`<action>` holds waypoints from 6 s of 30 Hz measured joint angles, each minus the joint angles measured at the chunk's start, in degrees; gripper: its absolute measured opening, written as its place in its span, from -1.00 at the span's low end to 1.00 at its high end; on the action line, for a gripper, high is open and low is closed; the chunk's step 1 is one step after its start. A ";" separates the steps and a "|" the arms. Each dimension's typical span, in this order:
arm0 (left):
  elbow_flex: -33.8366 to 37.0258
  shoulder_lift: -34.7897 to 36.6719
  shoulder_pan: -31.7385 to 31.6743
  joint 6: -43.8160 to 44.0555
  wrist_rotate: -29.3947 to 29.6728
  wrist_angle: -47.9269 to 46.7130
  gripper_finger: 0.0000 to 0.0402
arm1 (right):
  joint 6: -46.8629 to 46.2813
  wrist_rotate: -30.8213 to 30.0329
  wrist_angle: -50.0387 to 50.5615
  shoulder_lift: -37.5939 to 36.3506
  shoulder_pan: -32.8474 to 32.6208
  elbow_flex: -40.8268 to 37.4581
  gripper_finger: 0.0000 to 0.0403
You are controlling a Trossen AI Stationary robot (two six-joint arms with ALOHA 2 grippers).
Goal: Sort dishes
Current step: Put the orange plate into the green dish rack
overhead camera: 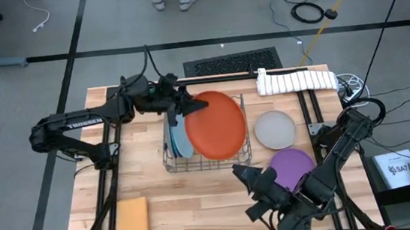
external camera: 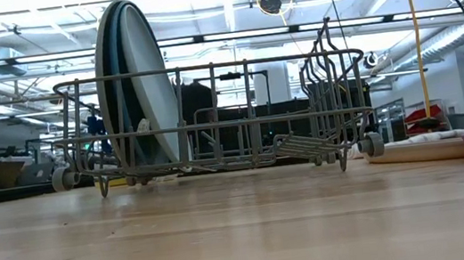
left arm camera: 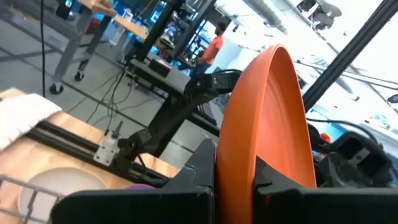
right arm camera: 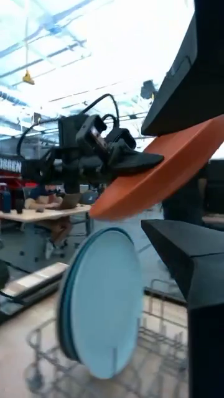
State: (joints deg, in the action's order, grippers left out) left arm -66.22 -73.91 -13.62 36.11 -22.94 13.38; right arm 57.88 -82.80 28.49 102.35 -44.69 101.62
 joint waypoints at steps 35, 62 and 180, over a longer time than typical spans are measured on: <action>-0.22 0.04 2.39 -0.60 3.32 -7.27 -0.94 | -0.18 6.58 10.67 0.56 11.67 -0.22 -0.89; -0.44 3.50 2.79 -2.30 1.52 -8.19 -0.19 | -10.45 9.39 12.56 0.08 9.58 0.09 -0.89; -0.52 0.85 12.86 -32.88 -1.61 -31.26 -0.98 | -39.10 94.53 43.61 0.30 46.72 22.95 -0.16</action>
State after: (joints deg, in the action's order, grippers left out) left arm -66.74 -73.06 -0.75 3.23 -24.56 -17.87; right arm 18.78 11.73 72.10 102.65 2.03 124.57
